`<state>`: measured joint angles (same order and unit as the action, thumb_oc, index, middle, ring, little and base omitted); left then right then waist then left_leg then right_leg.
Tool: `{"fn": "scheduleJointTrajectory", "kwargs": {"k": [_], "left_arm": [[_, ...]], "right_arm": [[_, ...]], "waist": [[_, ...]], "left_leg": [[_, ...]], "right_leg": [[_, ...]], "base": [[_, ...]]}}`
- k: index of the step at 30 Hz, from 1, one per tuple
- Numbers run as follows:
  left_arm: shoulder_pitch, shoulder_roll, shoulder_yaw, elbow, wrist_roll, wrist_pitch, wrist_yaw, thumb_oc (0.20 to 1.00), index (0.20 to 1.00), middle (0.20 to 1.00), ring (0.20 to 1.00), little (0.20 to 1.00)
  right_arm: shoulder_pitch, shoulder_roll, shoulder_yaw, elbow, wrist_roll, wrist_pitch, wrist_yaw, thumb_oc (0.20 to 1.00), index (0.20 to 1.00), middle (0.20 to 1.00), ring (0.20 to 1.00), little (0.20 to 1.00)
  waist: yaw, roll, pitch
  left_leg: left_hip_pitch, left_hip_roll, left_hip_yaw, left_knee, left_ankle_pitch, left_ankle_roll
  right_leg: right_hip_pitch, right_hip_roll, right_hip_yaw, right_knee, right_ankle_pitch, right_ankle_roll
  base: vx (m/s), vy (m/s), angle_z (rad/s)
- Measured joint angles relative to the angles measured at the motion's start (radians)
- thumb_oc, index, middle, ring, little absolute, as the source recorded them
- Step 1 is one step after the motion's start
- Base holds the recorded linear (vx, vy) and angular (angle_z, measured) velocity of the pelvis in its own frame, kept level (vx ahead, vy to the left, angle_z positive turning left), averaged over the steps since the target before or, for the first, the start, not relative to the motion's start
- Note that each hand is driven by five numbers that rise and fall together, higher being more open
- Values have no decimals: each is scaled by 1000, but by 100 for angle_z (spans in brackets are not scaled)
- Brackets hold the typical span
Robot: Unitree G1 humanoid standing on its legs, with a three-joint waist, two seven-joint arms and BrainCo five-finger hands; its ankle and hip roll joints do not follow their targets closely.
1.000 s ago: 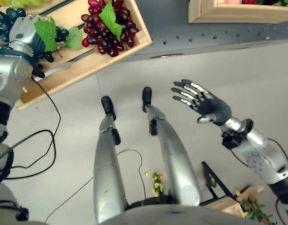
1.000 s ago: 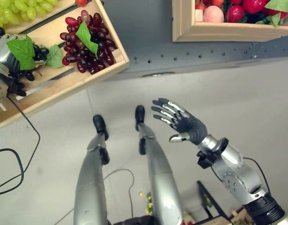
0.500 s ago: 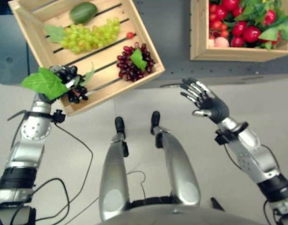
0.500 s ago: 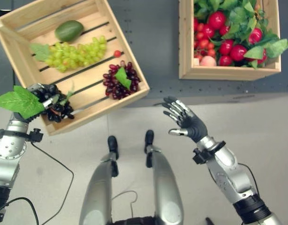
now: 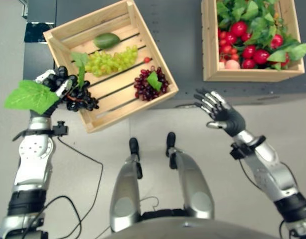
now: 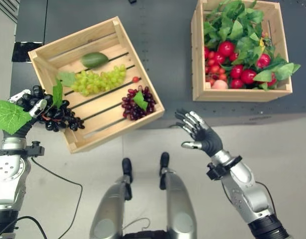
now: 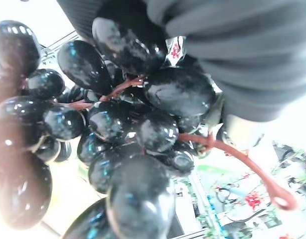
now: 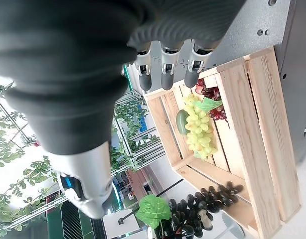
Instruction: Pick up the fruits from the basket on one side to the basket on the other side
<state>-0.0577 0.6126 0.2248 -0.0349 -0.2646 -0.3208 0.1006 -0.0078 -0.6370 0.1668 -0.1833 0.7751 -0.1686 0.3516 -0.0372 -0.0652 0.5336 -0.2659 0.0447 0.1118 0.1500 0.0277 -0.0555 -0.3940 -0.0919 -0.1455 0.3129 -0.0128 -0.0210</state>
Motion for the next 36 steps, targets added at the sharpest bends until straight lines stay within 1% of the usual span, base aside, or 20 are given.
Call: {"fn": "scheduleJointTrajectory", "kwargs": {"k": [2,6,7,8,10,11,12,13,14,16,18,19,20,21,23,24,27,30,33,36], "left_arm": [[4,-21,0,-34,-28,-1,-19,200,200,200,200,200],[3,-34,0,-63,-48,-13,-51,200,200,200,200,200],[4,-45,0,-71,-71,-17,-65,200,200,200,200,200],[5,-49,0,-77,-76,-17,-72,200,200,200,200,200],[7,-50,-2,-105,-101,-19,-105,200,200,200,200,200],[4,-50,-2,-109,-111,-18,-115,200,200,200,200,200],[5,-50,-7,-120,-126,-20,-135,200,200,200,200,200],[10,-50,-7,-127,-143,-19,-148,200,200,200,200,200],[12,-49,-14,-140,-164,-18,-166,200,200,200,200,200],[-5,-18,-52,-157,-204,-18,-203,200,200,200,200,200],[-8,-3,-83,-183,-233,-20,-220,200,200,200,200,200],[-12,4,-98,-186,-240,-20,-227,200,200,200,200,200],[-18,24,-124,-187,-243,-18,-238,200,200,200,200,200],[-25,45,-139,-192,-265,-10,-257,200,200,200,200,200],[-41,66,-174,-197,-281,-9,-267,200,200,200,200,200],[-57,76,-209,-207,-300,-9,-283,200,200,200,200,200],[-82,83,-260,-216,-317,-3,-303,200,200,200,200,200],[-111,86,-335,-216,-321,16,-319,200,200,200,200,200],[-126,86,-368,-216,-321,29,-333,200,200,200,200,200],[-175,86,-415,-214,-320,33,-339,200,200,200,200,200]], "right_arm": [[-5,-1,-23,-2,-2,0,0,1000,1000,1000,1000,1000],[-13,-5,-70,-2,-45,0,-1,1000,1000,1000,1000,1000],[-26,-11,-82,-1,-61,0,-2,1000,1000,1000,1000,1000],[-29,-23,-83,-1,-70,0,-3,1000,1000,1000,1000,1000],[-52,-65,-91,15,-109,-4,-8,1000,1000,1000,1000,1000],[-68,-85,-90,28,-128,-2,-11,1000,1000,1000,1000,1000],[-96,-136,-91,51,-155,-1,-16,1000,1000,1000,1000,1000],[-107,-161,-91,51,-169,-1,-19,1000,1000,1000,1000,1000],[-132,-205,-88,56,-196,-1,-19,1000,1000,1000,1000,1000],[-240,-270,-49,129,-247,-2,-33,1000,1000,1000,1000,1000],[-286,-266,-42,131,-245,-10,-43,1000,1000,1000,1000,1000],[-298,-262,-25,133,-242,-10,-42,1000,1000,1000,1000,1000],[-329,-261,28,136,-242,-9,-39,1000,1000,1000,1000,1000],[-397,-279,106,142,-243,6,-26,1000,1000,1000,1000,1000],[-437,-288,148,142,-242,8,-12,1000,1000,1000,1000,1000],[-459,-271,172,151,-235,8,-8,1000,1000,1000,1000,1000],[-493,-266,241,149,-230,24,9,1000,1000,1000,1000,1000],[-504,-229,295,143,-195,47,40,1000,1000,1000,1000,1000],[-505,-220,322,141,-191,68,62,1000,1000,1000,1000,1000],[-507,-193,347,141,-169,94,84,1000,1000,1000,1000,1000]], "waist": [[0,11,-4],[0,35,-18],[-1,46,-26],[-1,50,-30],[0,68,-75],[0,69,-77],[0,79,-106],[1,84,-122],[0,90,-147],[0,94,-187],[2,94,-234],[2,95,-243],[1,95,-254],[0,95,-258],[1,95,-275],[1,94,-290],[0,94,-302],[-1,94,-316],[-1,93,-328],[-4,89,-342]], "left_leg": [[17,0,-1,-6,1,0],[44,-2,-2,-19,2,1],[55,-1,-4,-22,1,1],[62,-2,-4,-26,2,1],[68,-1,-8,-35,2,1],[79,-1,-8,-39,2,1],[86,-1,-10,-45,2,1],[92,-2,-11,-54,4,2],[107,-2,-16,-61,8,2],[142,-1,-19,-73,8,1],[143,-2,-26,-81,8,1],[150,-2,-28,-84,9,2],[164,-3,-32,-87,10,2],[185,-3,-31,-92,8,2],[195,-3,-31,-100,8,4],[208,-3,-31,-108,11,3],[225,-5,-30,-117,12,4],[248,-5,-28,-133,14,4],[258,-5,-26,-141,14,4],[263,-2,-15,-142,15,4]], "right_leg": [[17,0,-2,-3,-1,0],[42,-1,-4,-10,-3,2],[57,-1,-6,-16,-4,3],[62,-1,-6,-17,-4,4],[71,-1,-13,-23,-8,10],[82,-2,-15,-25,-8,10],[90,-1,-18,-31,-9,11],[96,-1,-22,-35,-9,11],[113,-2,-28,-40,-10,12],[148,1,-31,-50,-15,17],[150,1,-34,-56,-20,16],[156,2,-36,-57,-20,16],[174,2,-42,-63,-21,16],[192,2,-42,-64,-23,18],[200,1,-43,-66,-25,20],[212,2,-43,-75,-27,21],[225,1,-42,-77,-28,22],[246,4,-42,-86,-27,23],[254,5,-42,-93,-27,23],[257,9,-35,-97,-26,24]], "base": [[54,-9,2],[66,-11,2],[85,-14,3],[55,-7,5],[64,-11,8],[74,-29,8],[84,-37,5],[116,-51,10],[97,-36,10],[67,-28,10],[67,-23,6],[86,-19,9],[114,-28,6],[113,-28,4],[58,-16,0],[68,-13,2],[57,-14,0],[50,-18,-1],[26,-15,-1],[21,-19,-9]]}}
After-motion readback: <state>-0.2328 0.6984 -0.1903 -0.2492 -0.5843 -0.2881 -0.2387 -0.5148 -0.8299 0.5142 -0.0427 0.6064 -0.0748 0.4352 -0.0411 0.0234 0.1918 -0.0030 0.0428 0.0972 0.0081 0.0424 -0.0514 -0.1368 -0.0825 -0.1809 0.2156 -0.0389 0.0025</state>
